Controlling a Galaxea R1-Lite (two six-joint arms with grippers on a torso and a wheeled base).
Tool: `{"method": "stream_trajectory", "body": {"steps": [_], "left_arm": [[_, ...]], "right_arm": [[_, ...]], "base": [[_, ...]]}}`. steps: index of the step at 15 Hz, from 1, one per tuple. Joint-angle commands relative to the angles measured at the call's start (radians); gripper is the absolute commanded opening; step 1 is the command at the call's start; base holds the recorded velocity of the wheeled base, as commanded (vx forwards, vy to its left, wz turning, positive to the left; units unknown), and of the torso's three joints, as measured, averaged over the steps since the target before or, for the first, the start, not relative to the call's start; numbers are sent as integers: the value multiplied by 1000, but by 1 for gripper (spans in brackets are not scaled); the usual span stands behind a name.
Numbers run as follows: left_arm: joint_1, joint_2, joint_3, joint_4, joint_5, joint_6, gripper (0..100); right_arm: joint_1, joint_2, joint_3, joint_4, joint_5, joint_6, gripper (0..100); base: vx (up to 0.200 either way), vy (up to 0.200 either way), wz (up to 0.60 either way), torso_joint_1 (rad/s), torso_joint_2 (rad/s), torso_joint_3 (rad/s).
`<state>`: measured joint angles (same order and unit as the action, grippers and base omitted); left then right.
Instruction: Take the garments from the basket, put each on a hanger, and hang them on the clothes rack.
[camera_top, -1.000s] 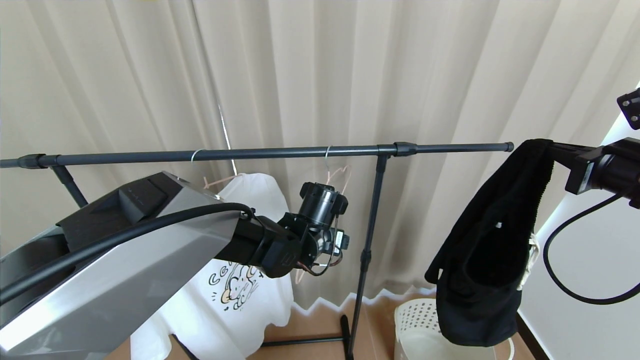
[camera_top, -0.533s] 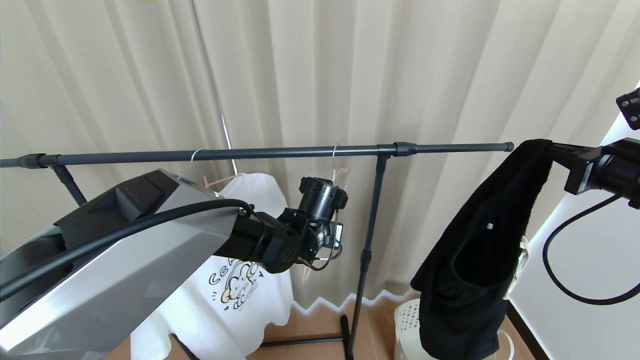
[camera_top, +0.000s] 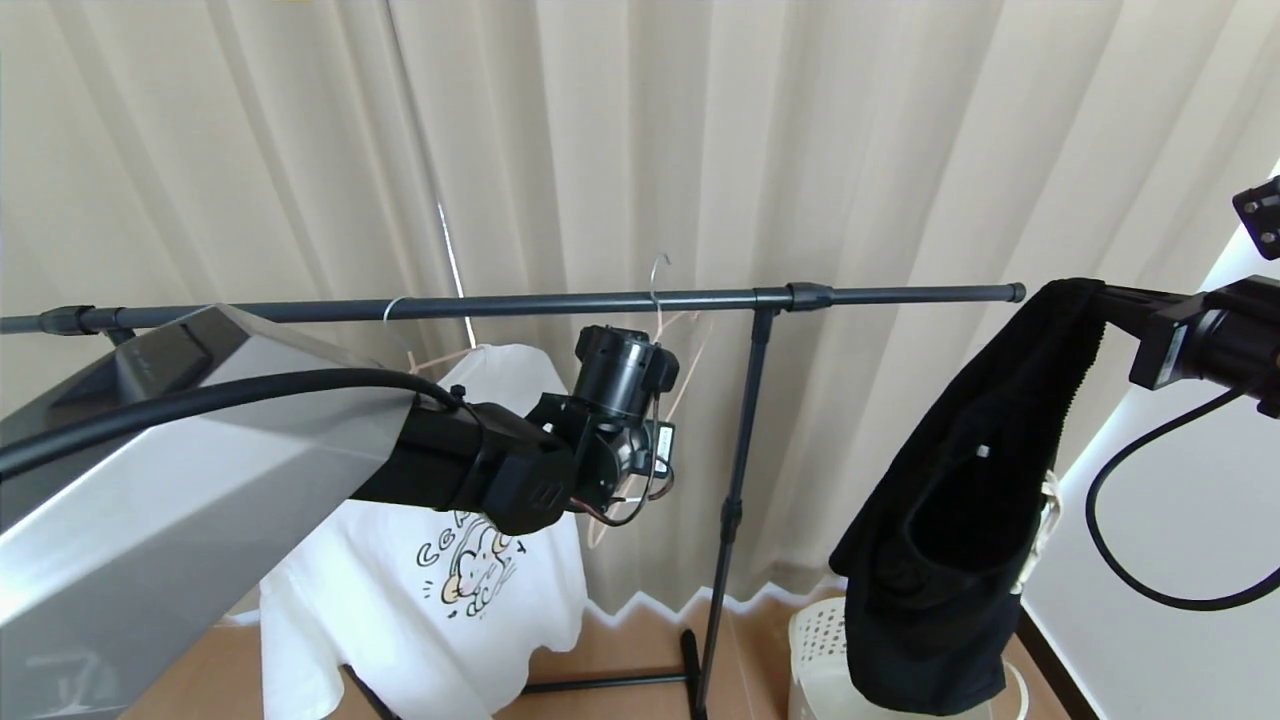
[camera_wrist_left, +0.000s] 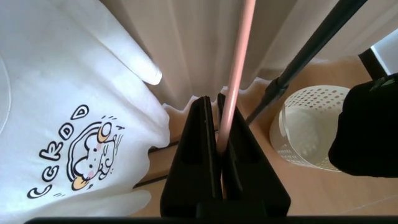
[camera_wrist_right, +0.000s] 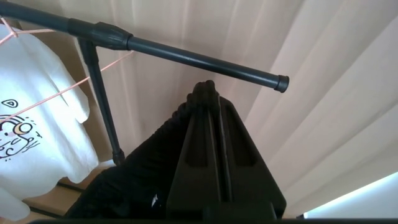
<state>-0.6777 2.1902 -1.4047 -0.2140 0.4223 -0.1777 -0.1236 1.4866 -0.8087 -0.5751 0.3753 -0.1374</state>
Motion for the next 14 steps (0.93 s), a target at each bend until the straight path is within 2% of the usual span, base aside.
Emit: {"method": "stream_trajectory", "body": {"steps": [1,8,9,12,14], "left_arm": [[-3,-66,50,-1,0,1,0],[-8,-225,288,-68,-7,7,0],[-8,-268,362,-102,-11,9,0],[-23,-336,484,-189,-17,43,0],[-30,-435,642,-292,-88,99,0]], "right_arm": [[-1,0,-1,0,1,-1,0],[76,-16,20,1,-16,1,0],[117,-32,36,1,-41,1,0],[210,-60,68,3,-118,1,0],[354,-72,94,3,-251,7,0]], "base": [[0,0,0,0,0,0],[0,0,0,0,0,0],[0,0,0,0,0,0],[0,0,0,0,0,0],[0,0,0,0,0,0]]}}
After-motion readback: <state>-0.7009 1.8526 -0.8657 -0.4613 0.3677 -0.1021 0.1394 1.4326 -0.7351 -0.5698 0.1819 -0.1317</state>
